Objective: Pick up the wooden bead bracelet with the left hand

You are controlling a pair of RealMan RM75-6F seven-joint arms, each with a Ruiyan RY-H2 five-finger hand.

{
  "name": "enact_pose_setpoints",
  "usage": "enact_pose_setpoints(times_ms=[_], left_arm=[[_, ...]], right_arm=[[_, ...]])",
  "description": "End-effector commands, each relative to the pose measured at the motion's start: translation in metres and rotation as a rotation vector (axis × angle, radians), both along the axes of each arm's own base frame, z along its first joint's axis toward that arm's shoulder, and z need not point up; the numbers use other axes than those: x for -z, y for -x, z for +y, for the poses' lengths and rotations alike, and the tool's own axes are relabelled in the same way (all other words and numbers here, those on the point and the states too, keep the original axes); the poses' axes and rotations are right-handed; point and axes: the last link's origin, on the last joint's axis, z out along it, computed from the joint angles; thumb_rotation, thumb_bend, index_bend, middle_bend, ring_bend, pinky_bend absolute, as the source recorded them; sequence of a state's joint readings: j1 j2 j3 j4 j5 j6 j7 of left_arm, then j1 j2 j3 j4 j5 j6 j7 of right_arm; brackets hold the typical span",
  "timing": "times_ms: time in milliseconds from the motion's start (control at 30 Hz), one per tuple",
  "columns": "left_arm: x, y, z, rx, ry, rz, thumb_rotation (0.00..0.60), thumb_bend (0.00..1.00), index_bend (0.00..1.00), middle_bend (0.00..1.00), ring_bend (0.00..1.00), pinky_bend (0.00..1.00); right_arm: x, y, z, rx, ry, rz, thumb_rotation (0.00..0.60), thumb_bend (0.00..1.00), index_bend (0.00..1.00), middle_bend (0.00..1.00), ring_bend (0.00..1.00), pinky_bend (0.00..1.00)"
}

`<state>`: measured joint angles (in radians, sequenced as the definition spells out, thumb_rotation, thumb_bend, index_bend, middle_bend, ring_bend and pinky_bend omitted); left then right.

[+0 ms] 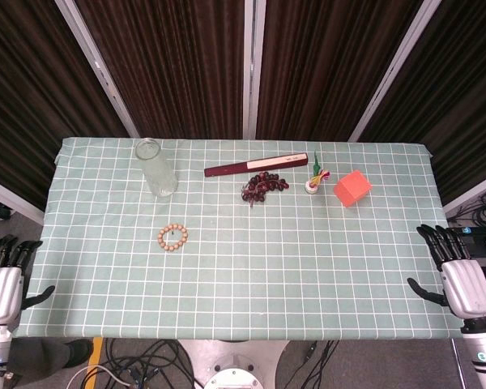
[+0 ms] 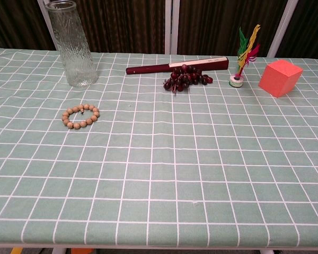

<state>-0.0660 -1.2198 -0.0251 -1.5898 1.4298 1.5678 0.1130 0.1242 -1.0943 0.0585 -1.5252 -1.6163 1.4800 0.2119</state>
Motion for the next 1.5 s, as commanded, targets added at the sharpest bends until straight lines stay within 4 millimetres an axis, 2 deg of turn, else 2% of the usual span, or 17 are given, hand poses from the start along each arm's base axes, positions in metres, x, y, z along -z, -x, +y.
enact_pose_setpoints(times_ms=[33, 167, 367, 500, 600, 867, 1000, 1300, 1500], left_arm=[[0.001, -0.001, 0.001, 0.004, 0.011, 0.000, 0.600, 0.09, 0.19, 0.19, 0.08, 0.06], [0.002, -0.009, 0.010, 0.065, 0.025, -0.007, 0.600, 0.09, 0.20, 0.20, 0.08, 0.06], [0.010, -0.037, 0.049, 0.235, 0.121, 0.011, 0.600, 0.09, 0.28, 0.28, 0.08, 0.07], [0.029, -0.060, 0.083, 0.358, 0.201, 0.047, 0.600, 0.11, 0.33, 0.33, 0.08, 0.07], [0.052, -0.077, 0.108, 0.411, 0.272, 0.079, 0.600, 0.13, 0.37, 0.37, 0.09, 0.07], [0.106, -0.097, 0.150, 0.448, 0.402, 0.179, 0.600, 0.14, 0.38, 0.39, 0.10, 0.06], [0.125, -0.097, 0.158, 0.448, 0.433, 0.205, 0.600, 0.14, 0.37, 0.39, 0.10, 0.05], [0.158, -0.102, 0.156, 0.493, 0.486, 0.285, 0.600, 0.16, 0.38, 0.39, 0.10, 0.04], [0.169, -0.103, 0.160, 0.473, 0.517, 0.289, 0.600, 0.20, 0.41, 0.39, 0.10, 0.04]], right_arm=[[-0.001, 0.000, -0.001, 0.002, 0.004, 0.000, 0.600, 0.13, 0.00, 0.07, 0.00, 0.00], [-0.005, -0.002, 0.000, -0.004, 0.018, -0.004, 0.600, 0.13, 0.00, 0.07, 0.00, 0.00], [-0.019, -0.011, 0.003, -0.033, 0.083, 0.023, 0.600, 0.13, 0.00, 0.07, 0.00, 0.00], [-0.023, -0.013, 0.006, -0.032, 0.095, 0.034, 0.600, 0.13, 0.00, 0.08, 0.00, 0.00], [-0.025, -0.014, 0.008, -0.028, 0.106, 0.032, 0.600, 0.13, 0.00, 0.08, 0.00, 0.00], [-0.028, -0.008, 0.016, 0.005, 0.124, 0.024, 0.600, 0.12, 0.00, 0.08, 0.00, 0.00], [-0.027, -0.006, 0.017, 0.015, 0.126, 0.020, 0.600, 0.12, 0.00, 0.08, 0.00, 0.00], [-0.024, -0.002, 0.015, 0.023, 0.118, 0.012, 0.600, 0.12, 0.00, 0.08, 0.00, 0.00], [-0.024, 0.000, 0.015, 0.029, 0.120, 0.007, 0.600, 0.11, 0.00, 0.08, 0.00, 0.00]])
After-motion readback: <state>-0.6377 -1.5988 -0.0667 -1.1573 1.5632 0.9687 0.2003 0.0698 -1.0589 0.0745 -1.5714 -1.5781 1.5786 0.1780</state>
